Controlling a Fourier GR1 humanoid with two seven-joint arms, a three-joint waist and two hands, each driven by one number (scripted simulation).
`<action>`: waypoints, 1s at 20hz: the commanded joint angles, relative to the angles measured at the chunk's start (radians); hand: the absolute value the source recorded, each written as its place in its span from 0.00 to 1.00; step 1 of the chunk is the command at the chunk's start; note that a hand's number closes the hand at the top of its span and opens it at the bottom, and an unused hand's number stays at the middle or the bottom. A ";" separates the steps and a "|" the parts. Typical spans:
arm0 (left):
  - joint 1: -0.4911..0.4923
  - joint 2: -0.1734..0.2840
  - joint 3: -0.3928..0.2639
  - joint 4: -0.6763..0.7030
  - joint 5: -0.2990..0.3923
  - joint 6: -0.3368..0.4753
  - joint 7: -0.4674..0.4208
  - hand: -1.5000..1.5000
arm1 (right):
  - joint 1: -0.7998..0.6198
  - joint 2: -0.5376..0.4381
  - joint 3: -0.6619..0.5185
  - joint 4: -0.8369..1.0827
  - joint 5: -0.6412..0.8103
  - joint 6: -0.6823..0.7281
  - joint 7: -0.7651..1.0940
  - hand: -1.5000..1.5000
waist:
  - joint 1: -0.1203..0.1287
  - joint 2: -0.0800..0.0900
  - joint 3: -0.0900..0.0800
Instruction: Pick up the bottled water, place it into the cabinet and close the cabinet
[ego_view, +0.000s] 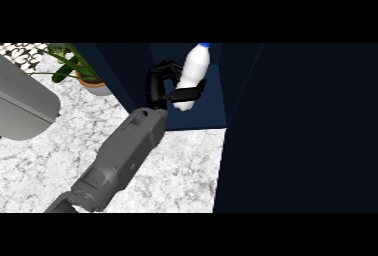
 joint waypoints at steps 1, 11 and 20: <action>-0.051 0.000 0.052 0.099 0.004 -0.016 -0.061 1.00 | 0.024 -0.003 0.004 -0.114 -0.001 -0.007 0.062 0.00 | 0.004 0.000 -0.001; -0.128 0.000 0.055 0.246 -0.029 0.017 -0.087 0.00 | 0.041 0.002 -0.007 -0.077 -0.037 0.040 -0.017 0.00 | -0.025 0.010 0.000; -0.167 0.000 0.106 0.267 -0.003 -0.036 -0.101 0.00 | 0.015 0.034 0.011 -0.008 -0.029 0.052 -0.049 0.00 | -0.023 0.011 0.000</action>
